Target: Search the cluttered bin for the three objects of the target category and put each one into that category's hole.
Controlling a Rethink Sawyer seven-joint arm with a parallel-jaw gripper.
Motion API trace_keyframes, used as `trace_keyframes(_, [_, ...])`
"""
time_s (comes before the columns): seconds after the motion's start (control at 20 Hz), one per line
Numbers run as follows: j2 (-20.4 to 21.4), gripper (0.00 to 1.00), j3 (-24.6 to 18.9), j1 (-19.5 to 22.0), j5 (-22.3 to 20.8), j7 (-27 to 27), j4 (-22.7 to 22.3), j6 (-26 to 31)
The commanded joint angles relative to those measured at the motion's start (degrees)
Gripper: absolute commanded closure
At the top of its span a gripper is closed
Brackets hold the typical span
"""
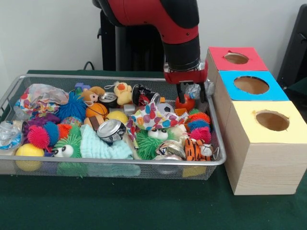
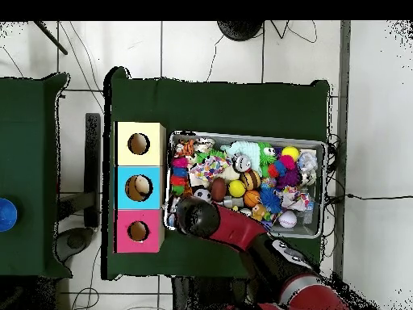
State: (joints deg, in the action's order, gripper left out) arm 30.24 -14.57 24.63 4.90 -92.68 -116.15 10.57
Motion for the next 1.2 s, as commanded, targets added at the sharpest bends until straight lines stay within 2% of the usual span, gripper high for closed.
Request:
trace_keyframes(0.05, [-2.92, 0.0, -7.61, 0.74, 1.67, -6.82, -3.71, 9.93])
trace_keyframes(0.55, [-1.36, 0.0, -6.42, -0.69, 2.63, -7.42, -2.9, 14.76])
trace_keyframes(0.75, [-0.84, 0.0, -4.28, -2.8, 2.2, -7.39, -1.25, 16.89])
trace_keyframes(1.0, [-0.05, 0.0, 0.26, -7.14, 1.07, -7.26, 3.14, 22.27])
trace_keyframes(1.2, [-1.47, 0.0, -0.61, -6.91, 1.73, -6.36, 5.25, 23.25])
